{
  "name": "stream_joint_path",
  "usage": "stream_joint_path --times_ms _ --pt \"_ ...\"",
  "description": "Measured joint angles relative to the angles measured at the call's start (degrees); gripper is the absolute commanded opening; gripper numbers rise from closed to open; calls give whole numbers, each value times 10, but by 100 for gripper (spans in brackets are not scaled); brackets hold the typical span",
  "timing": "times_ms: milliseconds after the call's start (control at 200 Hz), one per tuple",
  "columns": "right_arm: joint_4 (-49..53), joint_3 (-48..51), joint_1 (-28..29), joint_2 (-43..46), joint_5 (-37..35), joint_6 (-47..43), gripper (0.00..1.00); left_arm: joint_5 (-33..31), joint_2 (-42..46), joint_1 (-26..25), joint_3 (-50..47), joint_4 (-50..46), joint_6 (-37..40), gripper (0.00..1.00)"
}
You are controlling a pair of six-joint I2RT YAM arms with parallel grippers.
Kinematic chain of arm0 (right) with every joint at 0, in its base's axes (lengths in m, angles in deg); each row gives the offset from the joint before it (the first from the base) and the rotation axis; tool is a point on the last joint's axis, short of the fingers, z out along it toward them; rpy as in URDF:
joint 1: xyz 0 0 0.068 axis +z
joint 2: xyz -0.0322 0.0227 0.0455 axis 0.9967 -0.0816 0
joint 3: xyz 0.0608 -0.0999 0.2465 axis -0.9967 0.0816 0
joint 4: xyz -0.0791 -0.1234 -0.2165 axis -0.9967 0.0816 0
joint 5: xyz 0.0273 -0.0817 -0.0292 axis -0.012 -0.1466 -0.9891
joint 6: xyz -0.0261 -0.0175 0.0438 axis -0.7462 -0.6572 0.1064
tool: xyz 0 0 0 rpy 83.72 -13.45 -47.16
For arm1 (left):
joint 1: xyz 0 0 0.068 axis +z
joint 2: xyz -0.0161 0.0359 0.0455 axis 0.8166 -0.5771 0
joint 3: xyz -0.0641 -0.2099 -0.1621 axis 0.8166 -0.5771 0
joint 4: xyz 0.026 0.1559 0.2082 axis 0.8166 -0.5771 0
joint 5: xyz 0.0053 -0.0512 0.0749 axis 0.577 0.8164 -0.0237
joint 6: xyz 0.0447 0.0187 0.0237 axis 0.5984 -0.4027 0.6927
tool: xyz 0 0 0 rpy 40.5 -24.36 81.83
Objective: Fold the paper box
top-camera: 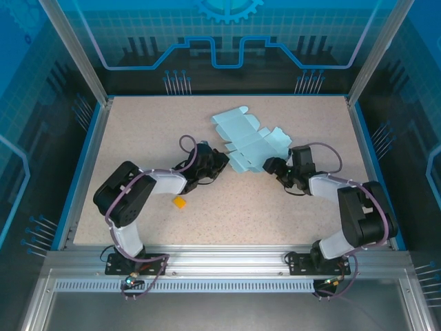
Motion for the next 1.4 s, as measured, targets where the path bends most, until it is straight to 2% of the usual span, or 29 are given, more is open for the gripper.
stream_joint_path --times_ms 205,455,540,640,715,810,885,1006,1116,1181,1401 --pt "-70 0 1 -46 1 45 52 -2 12 0 -17 7 -16 0" --pt "-156 -2 4 -91 -17 111 20 -6 12 -5 -21 7 -24 0" --pt "-167 -3 4 -91 -30 125 13 -13 12 -10 -21 7 -24 1" --pt "-167 -15 7 -91 -40 127 6 -19 12 -17 -24 7 -23 12" --pt "-160 -32 8 -91 -48 115 3 -21 13 -19 -29 7 -17 26" --pt "-134 -54 7 -85 -67 71 0 -33 29 -19 -43 5 5 43" --pt "-106 -72 7 -75 -74 30 0 -49 55 -16 -57 -7 30 50" --pt "-56 -109 7 -58 -72 -53 0 -82 123 -12 -73 -54 97 57" --pt "-5 -160 5 -54 -47 -145 0 -115 201 -5 -73 -106 191 75" --pt "19 -192 5 -54 -23 -199 0 -126 242 2 -63 -139 269 82" --pt "40 -278 5 -83 106 -353 0 -117 259 30 72 -258 555 84"
